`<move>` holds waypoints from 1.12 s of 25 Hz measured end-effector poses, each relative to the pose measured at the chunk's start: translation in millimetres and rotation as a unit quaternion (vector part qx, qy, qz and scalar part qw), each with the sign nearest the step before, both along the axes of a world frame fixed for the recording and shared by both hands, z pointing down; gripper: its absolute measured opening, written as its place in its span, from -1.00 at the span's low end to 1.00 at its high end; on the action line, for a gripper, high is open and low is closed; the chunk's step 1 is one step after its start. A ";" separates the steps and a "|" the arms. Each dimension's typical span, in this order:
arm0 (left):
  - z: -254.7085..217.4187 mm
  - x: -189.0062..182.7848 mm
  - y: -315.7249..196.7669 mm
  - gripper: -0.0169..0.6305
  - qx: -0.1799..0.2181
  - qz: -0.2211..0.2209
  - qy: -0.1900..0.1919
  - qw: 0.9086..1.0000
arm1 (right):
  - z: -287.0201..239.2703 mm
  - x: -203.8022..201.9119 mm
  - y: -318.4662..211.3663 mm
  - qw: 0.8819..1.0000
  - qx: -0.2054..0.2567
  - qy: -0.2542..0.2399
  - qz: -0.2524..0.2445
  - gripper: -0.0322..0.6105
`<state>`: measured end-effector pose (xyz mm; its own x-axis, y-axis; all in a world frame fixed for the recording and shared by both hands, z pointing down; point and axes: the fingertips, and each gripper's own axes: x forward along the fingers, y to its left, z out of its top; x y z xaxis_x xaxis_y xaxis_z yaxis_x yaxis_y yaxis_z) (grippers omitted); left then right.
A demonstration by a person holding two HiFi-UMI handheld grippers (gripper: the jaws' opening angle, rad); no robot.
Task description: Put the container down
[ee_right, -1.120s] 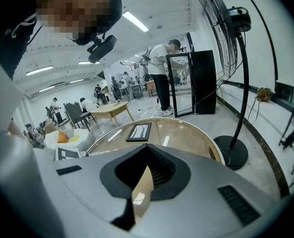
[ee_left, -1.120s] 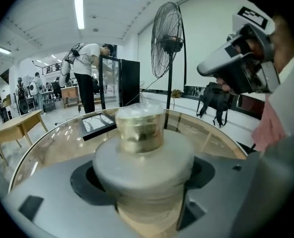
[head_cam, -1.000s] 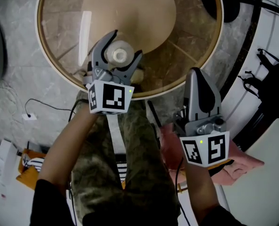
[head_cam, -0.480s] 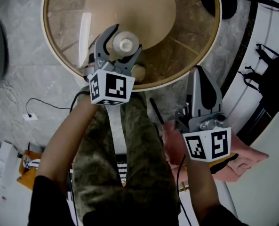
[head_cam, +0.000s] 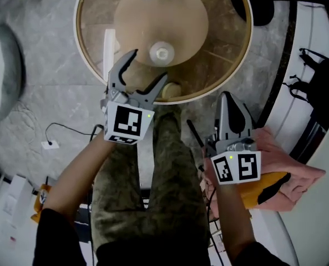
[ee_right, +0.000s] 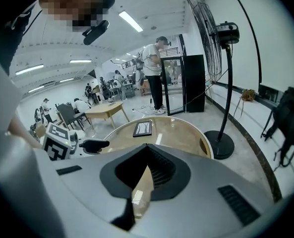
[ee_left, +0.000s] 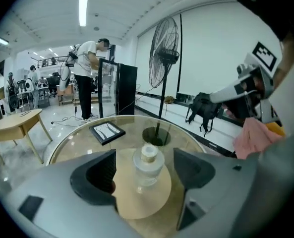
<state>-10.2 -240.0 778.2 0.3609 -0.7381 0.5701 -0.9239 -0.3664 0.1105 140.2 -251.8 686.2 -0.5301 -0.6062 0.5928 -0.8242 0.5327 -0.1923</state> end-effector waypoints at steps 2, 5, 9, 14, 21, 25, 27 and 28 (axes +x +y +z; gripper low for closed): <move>-40.3 -7.7 -3.4 0.16 0.018 0.000 0.017 1.000 | -24.1 -9.5 0.7 1.000 0.014 -0.009 0.011 -0.83; -116.6 -22.9 -14.0 0.16 0.054 -0.028 0.067 0.996 | -72.0 -24.6 -5.7 0.998 0.044 -0.034 0.031 -0.83; -235.0 -29.3 -6.1 0.11 0.072 -0.057 0.121 0.988 | -162.1 -36.3 -13.3 0.996 0.080 -0.037 0.033 -0.83; -371.4 -37.8 37.2 -0.09 0.068 -0.032 0.147 0.986 | -303.3 -49.5 4.5 0.991 0.124 -0.051 0.028 -0.83; -501.1 -80.4 85.6 -0.77 0.164 -0.004 0.170 0.972 | -409.2 -79.7 47.7 0.982 0.183 -0.038 0.014 -0.83; -537.3 -137.9 102.0 -0.86 0.195 -0.047 0.136 0.970 | -459.7 -114.2 61.9 0.976 0.212 -0.054 0.017 -0.83; -533.7 -169.3 107.3 -0.87 0.192 -0.065 0.132 0.970 | -472.3 -136.3 61.3 0.973 0.223 -0.056 0.017 -0.83; -525.7 -184.0 106.7 -0.87 0.188 -0.075 0.138 0.970 | -473.1 -148.2 58.0 0.972 0.229 -0.053 0.015 -0.83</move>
<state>-194.2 -133.2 252.5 0.3344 -0.9309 0.1472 -0.9240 -0.2931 0.2456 -8.0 -193.9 213.1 -0.5524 -0.8093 0.1996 -0.8286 0.5593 -0.0255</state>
